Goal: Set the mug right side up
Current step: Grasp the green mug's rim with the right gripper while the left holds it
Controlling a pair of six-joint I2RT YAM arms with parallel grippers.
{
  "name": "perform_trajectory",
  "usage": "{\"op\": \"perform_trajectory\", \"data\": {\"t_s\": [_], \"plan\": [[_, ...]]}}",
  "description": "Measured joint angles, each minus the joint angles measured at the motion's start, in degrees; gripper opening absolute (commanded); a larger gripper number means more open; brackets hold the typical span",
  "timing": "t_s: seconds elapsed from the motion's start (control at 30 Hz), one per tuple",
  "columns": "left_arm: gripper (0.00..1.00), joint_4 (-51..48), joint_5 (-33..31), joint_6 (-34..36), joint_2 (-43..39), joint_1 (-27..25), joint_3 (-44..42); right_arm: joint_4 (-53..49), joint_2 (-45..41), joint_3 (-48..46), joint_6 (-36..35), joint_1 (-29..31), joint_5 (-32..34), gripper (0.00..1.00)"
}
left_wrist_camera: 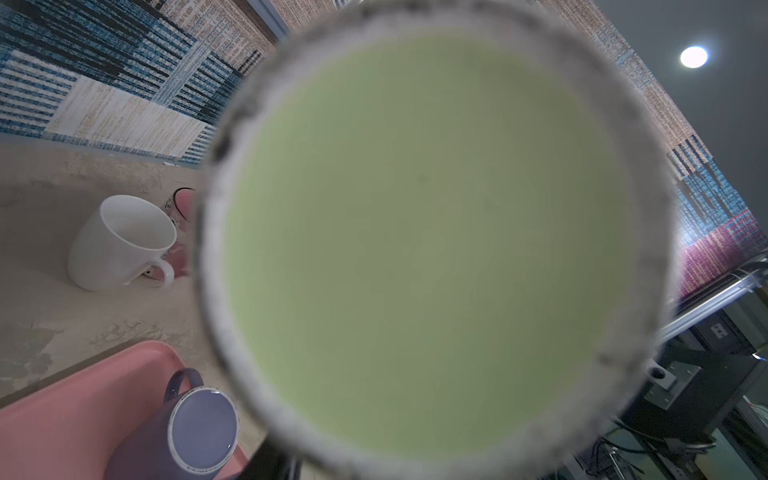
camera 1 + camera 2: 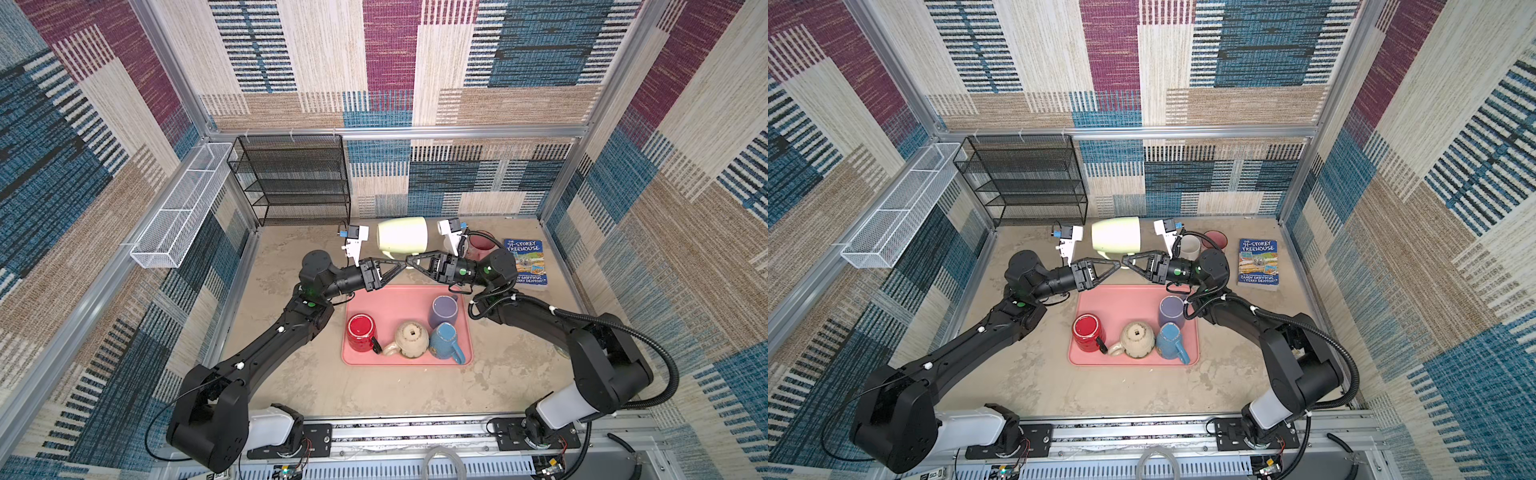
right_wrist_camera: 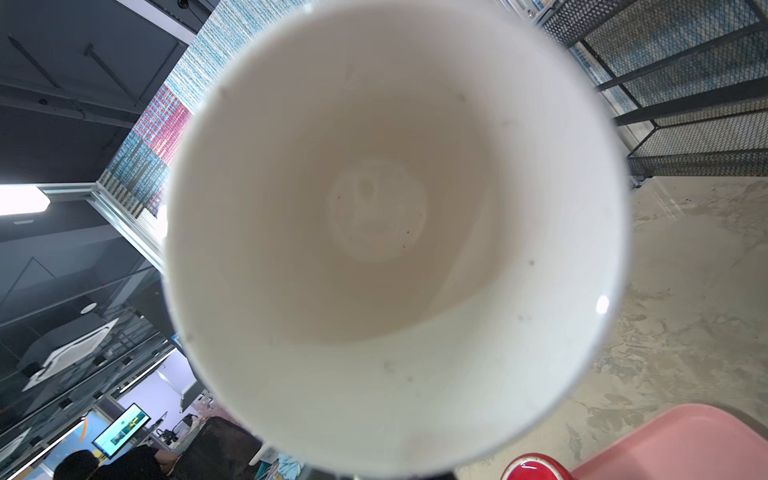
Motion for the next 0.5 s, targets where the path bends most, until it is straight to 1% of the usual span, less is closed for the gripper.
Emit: {"op": "perform_trajectory", "data": {"t_s": [0.03,0.13,0.17,0.3,0.4,0.5], "plan": [[0.89,-1.7,-0.1,0.9,-0.9,0.2,0.2,-1.9,-1.0,0.0,-1.2,-0.1,0.0,0.0],[0.95,-7.2,-1.4,3.3,-3.7,0.5,0.9,-8.3,-4.0,0.0,-5.4,-0.5,0.2,0.0],[0.99,-9.4,-1.7,4.6,-4.9,0.5,1.3,-11.6,-5.2,0.1,-7.4,-0.8,0.4,0.0],[1.0,-18.1,-3.4,9.3,-8.7,0.9,3.2,-27.6,-8.2,3.8,-15.9,-1.3,2.9,0.0],[0.99,-25.8,-5.8,13.3,-11.2,0.9,4.7,-40.9,-9.4,8.4,-23.2,-1.4,6.7,0.0],[1.0,-34.2,-8.7,17.7,-13.0,1.0,6.5,-53.7,-9.5,13.3,-30.0,-1.4,12.3,0.0]]}}
